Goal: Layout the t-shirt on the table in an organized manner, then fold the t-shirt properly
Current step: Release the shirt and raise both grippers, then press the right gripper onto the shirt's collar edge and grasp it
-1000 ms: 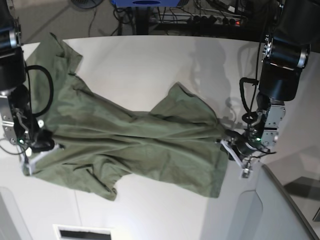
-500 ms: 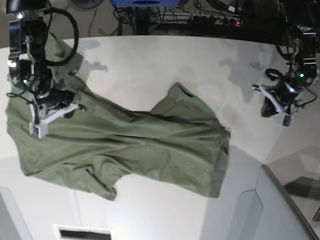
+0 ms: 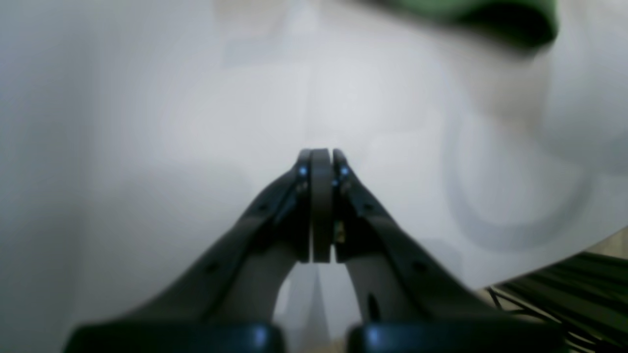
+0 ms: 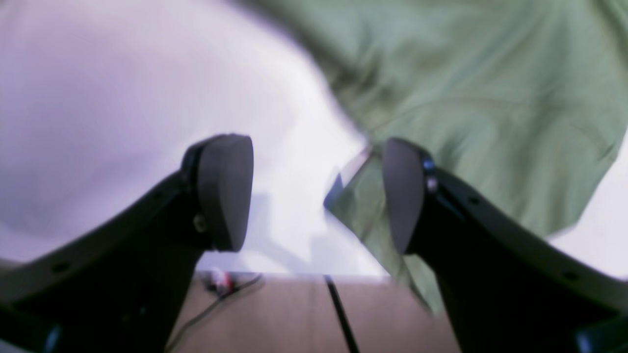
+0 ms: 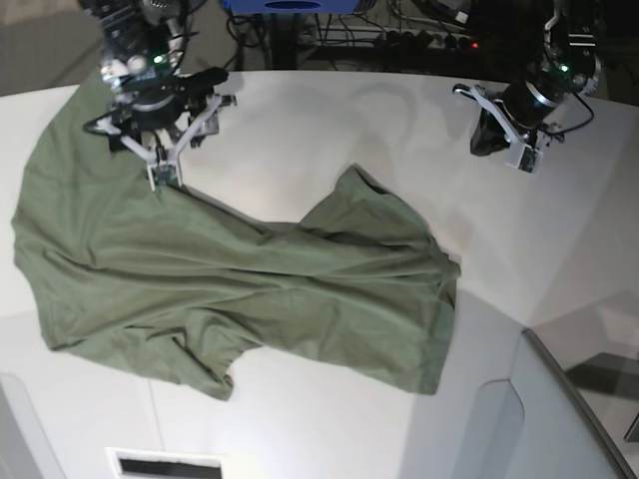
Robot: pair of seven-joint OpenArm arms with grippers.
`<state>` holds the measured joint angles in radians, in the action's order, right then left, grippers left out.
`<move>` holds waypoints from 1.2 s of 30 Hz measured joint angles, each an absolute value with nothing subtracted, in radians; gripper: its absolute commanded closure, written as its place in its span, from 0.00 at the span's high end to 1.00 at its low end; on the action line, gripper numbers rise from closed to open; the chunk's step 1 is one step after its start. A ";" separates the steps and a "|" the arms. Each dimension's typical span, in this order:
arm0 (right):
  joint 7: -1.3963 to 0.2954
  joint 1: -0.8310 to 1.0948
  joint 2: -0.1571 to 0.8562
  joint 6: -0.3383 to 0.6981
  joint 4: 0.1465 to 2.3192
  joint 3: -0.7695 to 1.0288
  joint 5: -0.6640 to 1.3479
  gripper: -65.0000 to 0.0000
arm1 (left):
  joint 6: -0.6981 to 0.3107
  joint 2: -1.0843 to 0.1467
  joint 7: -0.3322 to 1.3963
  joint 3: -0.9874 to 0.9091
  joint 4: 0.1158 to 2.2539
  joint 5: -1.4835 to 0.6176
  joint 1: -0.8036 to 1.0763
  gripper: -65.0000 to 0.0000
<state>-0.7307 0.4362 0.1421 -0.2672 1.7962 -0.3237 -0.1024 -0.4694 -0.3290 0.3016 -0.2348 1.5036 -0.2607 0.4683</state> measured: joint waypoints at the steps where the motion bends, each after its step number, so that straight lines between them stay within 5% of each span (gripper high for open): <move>1: -0.734 0.438 0.131 -0.274 1.773 -0.323 -0.128 0.61 | -0.469 -0.322 0.302 -0.235 1.502 -0.258 0.469 0.00; 19: -0.559 0.244 0.112 -0.293 1.416 -0.323 -0.215 0.59 | -0.469 -0.308 0.294 -0.236 1.435 -0.262 0.439 0.00; 25: -0.561 0.246 0.112 -0.286 1.401 -0.323 -0.210 0.22 | -0.469 -0.307 0.295 -0.236 1.428 -0.261 0.441 0.00; 36: -0.548 0.278 0.080 -0.327 1.404 -0.316 -0.268 0.51 | -0.469 -0.308 0.295 -0.230 1.427 -0.262 0.441 0.00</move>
<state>-0.5476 0.2783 0.0795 -0.3267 1.4044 -0.3161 -0.2676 -0.4690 -0.3077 0.2951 -0.2298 1.4269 -0.2619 0.4408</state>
